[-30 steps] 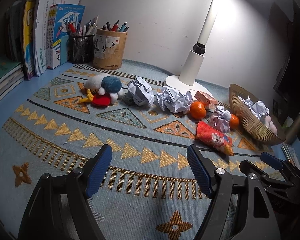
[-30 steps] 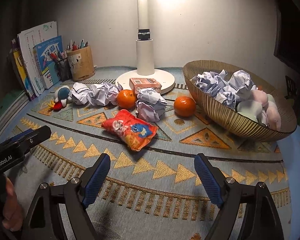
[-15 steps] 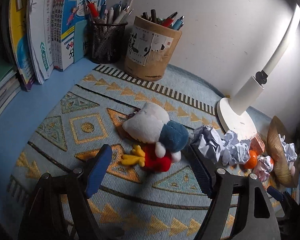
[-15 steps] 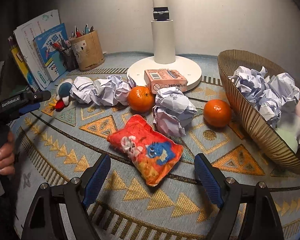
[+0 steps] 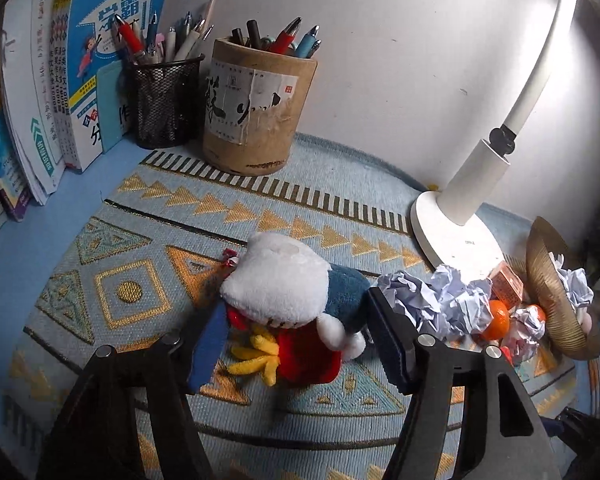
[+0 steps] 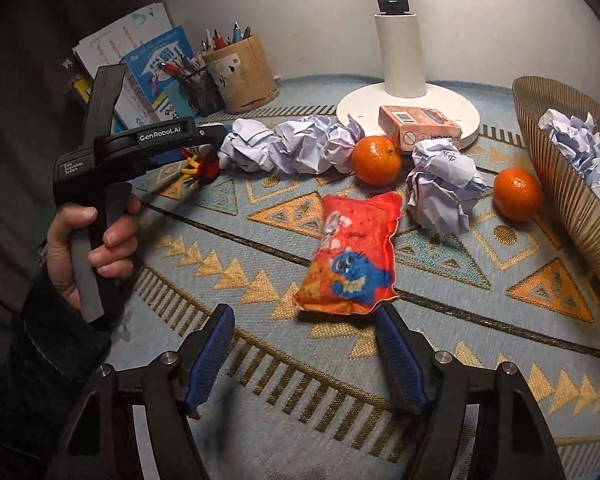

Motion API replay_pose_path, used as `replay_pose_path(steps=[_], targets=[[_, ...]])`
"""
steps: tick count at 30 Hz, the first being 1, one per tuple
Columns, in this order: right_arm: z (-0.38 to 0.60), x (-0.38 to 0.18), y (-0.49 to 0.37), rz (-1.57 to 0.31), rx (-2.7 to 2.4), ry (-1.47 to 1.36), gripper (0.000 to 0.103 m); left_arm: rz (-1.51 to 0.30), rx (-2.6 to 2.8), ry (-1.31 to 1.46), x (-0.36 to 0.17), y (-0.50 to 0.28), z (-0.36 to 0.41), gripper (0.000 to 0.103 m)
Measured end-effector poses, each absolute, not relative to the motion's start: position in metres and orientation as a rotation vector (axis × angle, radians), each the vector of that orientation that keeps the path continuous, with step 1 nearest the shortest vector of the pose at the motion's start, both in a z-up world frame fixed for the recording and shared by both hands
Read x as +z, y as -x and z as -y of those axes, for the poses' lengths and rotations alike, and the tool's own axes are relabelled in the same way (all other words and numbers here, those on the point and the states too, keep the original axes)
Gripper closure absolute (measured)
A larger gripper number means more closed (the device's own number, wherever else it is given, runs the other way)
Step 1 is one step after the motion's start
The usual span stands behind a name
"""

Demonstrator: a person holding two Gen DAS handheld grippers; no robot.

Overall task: Organize objects
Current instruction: 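Grasp the white-blue-red plush with the left gripper while the right grasps the red snack bag, then carry the plush and snack bag into the glass bowl and open both grippers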

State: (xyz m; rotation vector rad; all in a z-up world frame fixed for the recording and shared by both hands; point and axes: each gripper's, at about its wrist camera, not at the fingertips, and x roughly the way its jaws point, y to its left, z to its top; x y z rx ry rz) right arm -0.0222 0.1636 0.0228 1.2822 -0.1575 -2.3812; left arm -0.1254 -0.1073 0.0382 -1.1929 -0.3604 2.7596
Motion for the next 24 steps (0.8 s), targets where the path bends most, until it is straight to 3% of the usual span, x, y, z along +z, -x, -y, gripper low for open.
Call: replay_pose_path(steps=[7,11,17,24], targets=[[-0.163,0.022,0.049,0.120,-2.528,-1.334,0.032,0.344,2.755,1.127,0.051,0.066,0.106,0.039],[-0.137,0.015,0.058,-0.046,-2.613,-1.351,0.033,0.337,2.740,1.111,0.053,0.045,0.094,0.039],[-0.127,0.014,0.056,-0.143,-2.668,-1.315,0.063,0.319,2.703,1.107,0.047,0.028,0.071,0.039],[-0.165,0.028,0.026,0.069,-2.634,-1.274,0.067,0.329,2.635,1.082,0.049,0.008,0.035,0.039]])
